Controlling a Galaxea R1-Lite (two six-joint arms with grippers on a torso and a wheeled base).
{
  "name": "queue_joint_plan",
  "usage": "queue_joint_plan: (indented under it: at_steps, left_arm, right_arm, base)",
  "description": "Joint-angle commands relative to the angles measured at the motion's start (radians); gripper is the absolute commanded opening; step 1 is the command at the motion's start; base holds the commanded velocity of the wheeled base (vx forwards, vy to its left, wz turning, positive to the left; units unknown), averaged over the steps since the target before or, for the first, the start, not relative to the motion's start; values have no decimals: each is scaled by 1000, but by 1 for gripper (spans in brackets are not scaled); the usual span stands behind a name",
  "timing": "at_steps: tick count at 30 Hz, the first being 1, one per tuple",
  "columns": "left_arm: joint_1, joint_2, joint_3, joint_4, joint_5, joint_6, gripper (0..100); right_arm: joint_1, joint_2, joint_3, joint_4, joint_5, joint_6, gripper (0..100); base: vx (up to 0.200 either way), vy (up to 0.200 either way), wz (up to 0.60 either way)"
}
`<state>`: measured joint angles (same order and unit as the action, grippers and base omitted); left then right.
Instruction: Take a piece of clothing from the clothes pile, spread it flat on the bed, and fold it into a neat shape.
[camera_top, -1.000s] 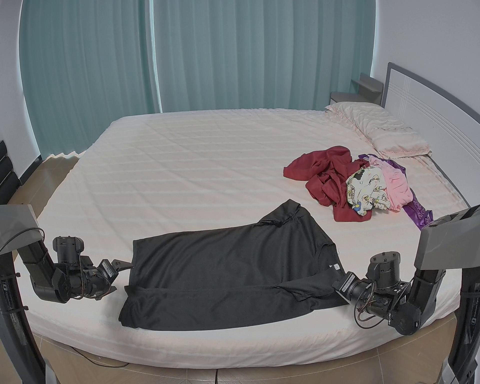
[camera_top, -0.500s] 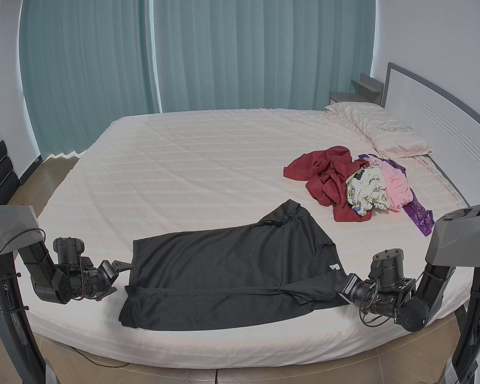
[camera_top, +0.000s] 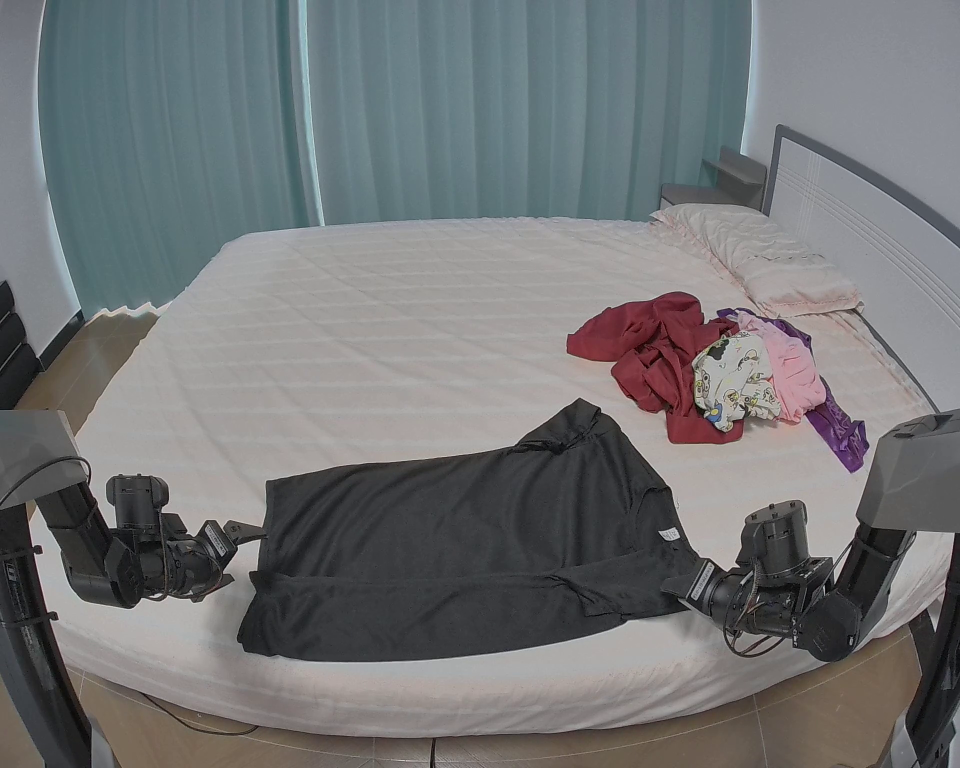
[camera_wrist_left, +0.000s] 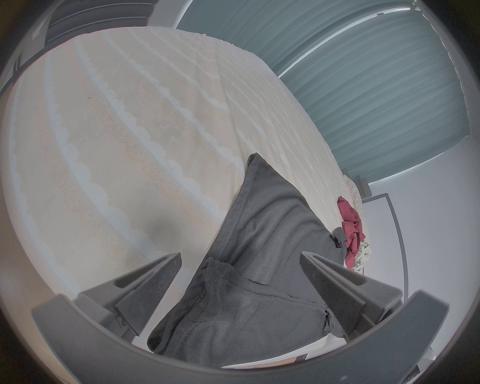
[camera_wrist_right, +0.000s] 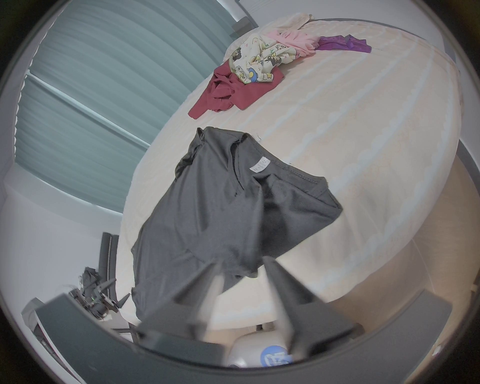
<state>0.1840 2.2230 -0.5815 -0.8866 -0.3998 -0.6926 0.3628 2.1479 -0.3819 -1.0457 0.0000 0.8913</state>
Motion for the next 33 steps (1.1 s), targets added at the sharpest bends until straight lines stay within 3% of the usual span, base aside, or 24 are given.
queue_joint_plan:
  at_steps: [1,12,25,26,33]
  left_arm:
    - [0,1,0,1,-1,-1,100]
    - [0,0,5,0,-1,1,100]
    - [0,-2,6,0,-1,-1,100]
    - [0,-2,6,0,-1,-1,100]
    - [0,-2,6,0,1,-1,100]
  right_arm:
    - [-8,55,-11,21,-3,-38,100]
    - [-71,158,-63,-160,-11,-55,100]
    - [-84,294,-255,-171,9,-72,100]
    - [-85,297,-258,-171,9,-72,0]
    - [-105,337,-298,-174,2,-95,0]
  base:
    - [0,0,0]
    - [0,0,0]
    - [0,0,0]
    - [0,0,0]
    - [0,0,0]
